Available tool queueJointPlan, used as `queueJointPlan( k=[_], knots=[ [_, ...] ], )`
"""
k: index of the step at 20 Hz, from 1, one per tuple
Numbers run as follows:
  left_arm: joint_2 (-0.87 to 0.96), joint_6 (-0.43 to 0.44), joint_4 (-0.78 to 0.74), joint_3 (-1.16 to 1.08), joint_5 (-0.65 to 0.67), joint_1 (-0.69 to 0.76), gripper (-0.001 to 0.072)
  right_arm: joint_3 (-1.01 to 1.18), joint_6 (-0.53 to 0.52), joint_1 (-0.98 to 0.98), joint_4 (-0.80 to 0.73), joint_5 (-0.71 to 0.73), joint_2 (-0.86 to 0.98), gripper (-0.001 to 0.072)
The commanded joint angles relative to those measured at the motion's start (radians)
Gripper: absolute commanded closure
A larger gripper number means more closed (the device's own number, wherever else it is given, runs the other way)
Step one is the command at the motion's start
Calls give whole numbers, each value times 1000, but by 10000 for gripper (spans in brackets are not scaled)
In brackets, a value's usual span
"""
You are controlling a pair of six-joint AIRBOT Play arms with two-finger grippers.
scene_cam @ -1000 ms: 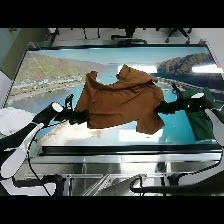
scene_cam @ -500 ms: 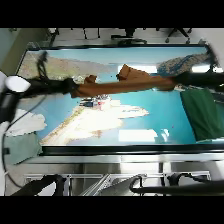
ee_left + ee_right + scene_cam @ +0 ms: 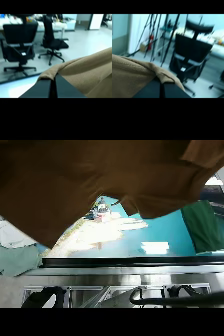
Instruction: Fold the shirts.
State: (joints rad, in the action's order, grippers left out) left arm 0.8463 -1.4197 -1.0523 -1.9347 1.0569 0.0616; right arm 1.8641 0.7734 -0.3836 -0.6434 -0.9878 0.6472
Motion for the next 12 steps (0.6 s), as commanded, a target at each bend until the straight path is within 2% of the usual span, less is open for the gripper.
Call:
queueJointPlan(
  k=[1,4,8,12],
  knots=[
    [35,1,-54,-119,89,-1,698,42,-26,-1,-29,24,-4,697],
    [152,1,-45,-73,180,-1,698,42,-26,-1,18,-67,112,696],
    [356,22,-17,102,185,0,698,5,-26,35,98,-222,374,696],
    [650,107,-18,246,69,0,697,-61,-26,159,26,-166,692,696]
  ],
)
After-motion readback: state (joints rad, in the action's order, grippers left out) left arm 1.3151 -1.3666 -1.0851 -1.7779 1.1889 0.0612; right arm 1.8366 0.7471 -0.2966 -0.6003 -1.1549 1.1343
